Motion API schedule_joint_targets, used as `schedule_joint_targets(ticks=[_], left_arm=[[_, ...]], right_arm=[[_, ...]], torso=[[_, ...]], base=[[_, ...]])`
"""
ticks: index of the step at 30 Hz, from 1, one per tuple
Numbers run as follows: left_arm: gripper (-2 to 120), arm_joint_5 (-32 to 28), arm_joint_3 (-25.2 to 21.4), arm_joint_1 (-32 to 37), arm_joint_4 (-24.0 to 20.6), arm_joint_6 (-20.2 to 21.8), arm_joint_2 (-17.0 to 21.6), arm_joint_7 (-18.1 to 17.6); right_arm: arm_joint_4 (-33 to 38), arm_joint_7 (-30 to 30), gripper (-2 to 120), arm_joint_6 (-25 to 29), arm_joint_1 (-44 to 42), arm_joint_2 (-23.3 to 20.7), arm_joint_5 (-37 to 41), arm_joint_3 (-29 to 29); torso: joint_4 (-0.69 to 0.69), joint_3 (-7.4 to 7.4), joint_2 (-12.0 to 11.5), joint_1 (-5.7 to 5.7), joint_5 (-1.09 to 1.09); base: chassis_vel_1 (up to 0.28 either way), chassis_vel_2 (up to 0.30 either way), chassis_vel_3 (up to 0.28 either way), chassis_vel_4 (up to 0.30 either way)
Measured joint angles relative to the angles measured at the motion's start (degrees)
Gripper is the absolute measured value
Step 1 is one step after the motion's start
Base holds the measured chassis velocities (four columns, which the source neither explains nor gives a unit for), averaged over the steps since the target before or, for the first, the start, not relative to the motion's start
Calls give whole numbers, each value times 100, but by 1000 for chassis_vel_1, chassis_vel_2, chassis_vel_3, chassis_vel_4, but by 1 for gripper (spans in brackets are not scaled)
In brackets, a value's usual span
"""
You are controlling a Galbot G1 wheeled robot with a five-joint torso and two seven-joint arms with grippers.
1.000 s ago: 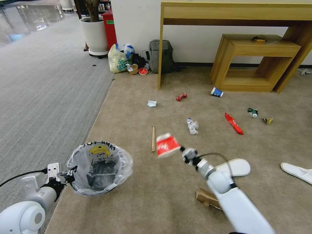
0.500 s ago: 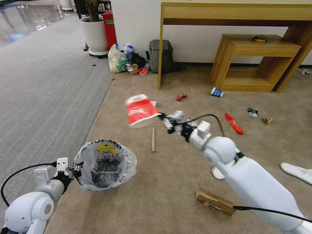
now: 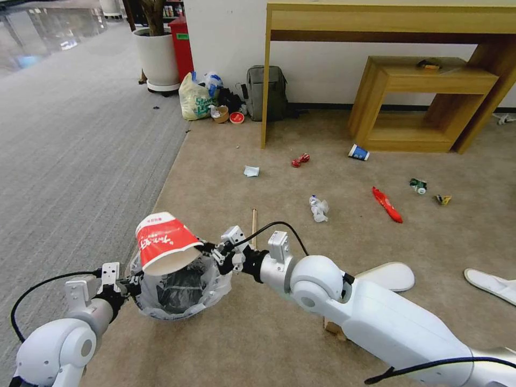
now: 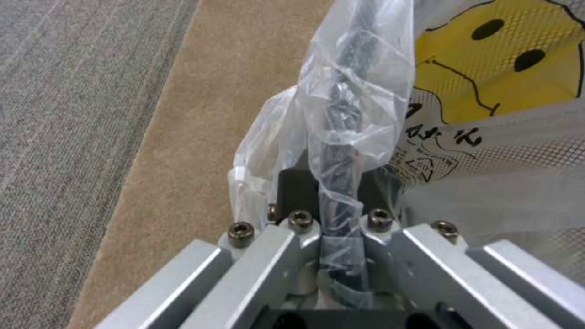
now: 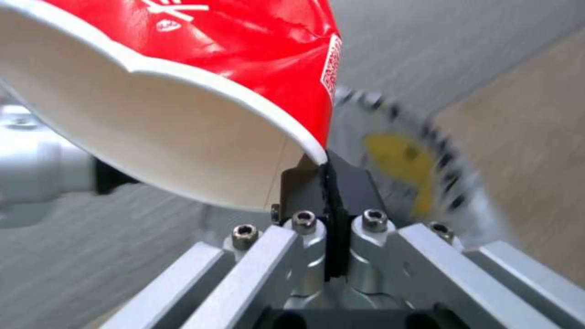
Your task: Pick up the trash bin and place the garbage on the floor into it.
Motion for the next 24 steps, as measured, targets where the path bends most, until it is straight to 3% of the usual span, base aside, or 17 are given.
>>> schedule_joint_targets(ticks=[8,19,24], left_arm=[[0,-10,1,-11,-4,0,3,14],[0,-15,7,-27,4,-1,-11,29],[0,-19,13,-53,30,-3,-5,36]], right_arm=[[129,1081,0,-360,-163,122,1703,67],[-183,1748,0,-401,-329,284,2476,308],[-288,1712,21,-436,-338,336,2478,367]], torso=[[1,0,0,0,0],[1,0,0,0,0],[1,0,0,0,0]], base=[[0,0,0,0],[0,0,0,0],[0,0,0,0]])
